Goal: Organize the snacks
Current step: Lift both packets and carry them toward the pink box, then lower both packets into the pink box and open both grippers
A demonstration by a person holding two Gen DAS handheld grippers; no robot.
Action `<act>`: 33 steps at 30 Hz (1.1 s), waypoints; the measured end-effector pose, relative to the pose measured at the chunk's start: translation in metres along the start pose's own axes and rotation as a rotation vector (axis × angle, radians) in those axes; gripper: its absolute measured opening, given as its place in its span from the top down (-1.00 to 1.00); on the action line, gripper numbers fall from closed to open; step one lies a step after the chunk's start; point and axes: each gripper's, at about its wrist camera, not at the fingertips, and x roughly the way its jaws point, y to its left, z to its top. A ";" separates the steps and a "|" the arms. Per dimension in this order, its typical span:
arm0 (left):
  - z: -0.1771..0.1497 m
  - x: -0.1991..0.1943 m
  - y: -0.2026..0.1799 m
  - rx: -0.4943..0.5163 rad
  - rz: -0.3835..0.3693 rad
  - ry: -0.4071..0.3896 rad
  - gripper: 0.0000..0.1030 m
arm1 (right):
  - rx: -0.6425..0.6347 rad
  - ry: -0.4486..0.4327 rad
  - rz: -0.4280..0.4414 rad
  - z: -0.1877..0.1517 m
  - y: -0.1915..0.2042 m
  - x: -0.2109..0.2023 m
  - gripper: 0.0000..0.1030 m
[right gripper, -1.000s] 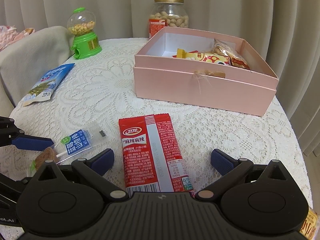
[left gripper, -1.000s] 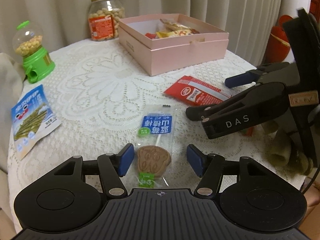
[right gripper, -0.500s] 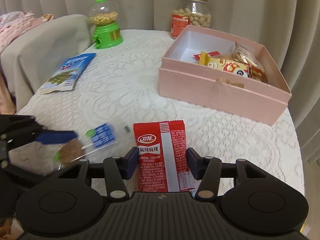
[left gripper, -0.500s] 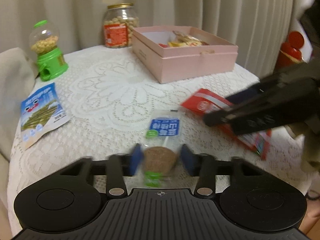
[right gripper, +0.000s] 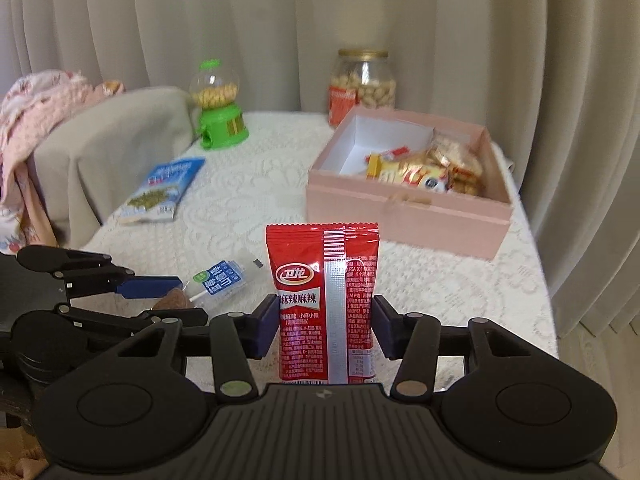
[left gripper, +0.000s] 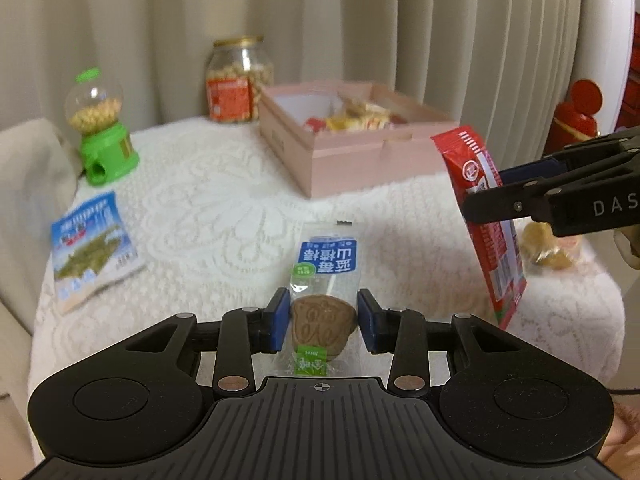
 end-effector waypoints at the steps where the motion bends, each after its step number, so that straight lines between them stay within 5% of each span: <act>1: 0.004 -0.005 -0.002 0.002 -0.003 -0.018 0.20 | 0.007 -0.015 0.003 0.002 -0.002 -0.006 0.05; 10: 0.079 -0.032 -0.003 -0.030 -0.043 -0.204 0.20 | 0.016 -0.203 -0.002 0.050 -0.020 -0.068 0.06; 18: 0.180 -0.002 0.004 -0.066 -0.100 -0.335 0.19 | 0.052 -0.316 -0.051 0.133 -0.065 -0.087 0.06; 22: 0.201 0.063 0.022 -0.215 -0.198 -0.267 0.15 | 0.135 -0.224 -0.015 0.173 -0.096 -0.039 0.05; 26: 0.187 0.162 0.043 -0.392 -0.239 0.004 0.18 | 0.218 -0.034 0.008 0.196 -0.125 0.068 -0.16; 29: 0.175 0.173 0.052 -0.407 -0.234 -0.008 0.18 | 0.236 0.081 -0.059 0.191 -0.137 0.126 -0.17; 33: 0.162 0.147 0.066 -0.426 -0.189 -0.045 0.20 | 0.256 0.100 -0.031 0.170 -0.146 0.133 -0.27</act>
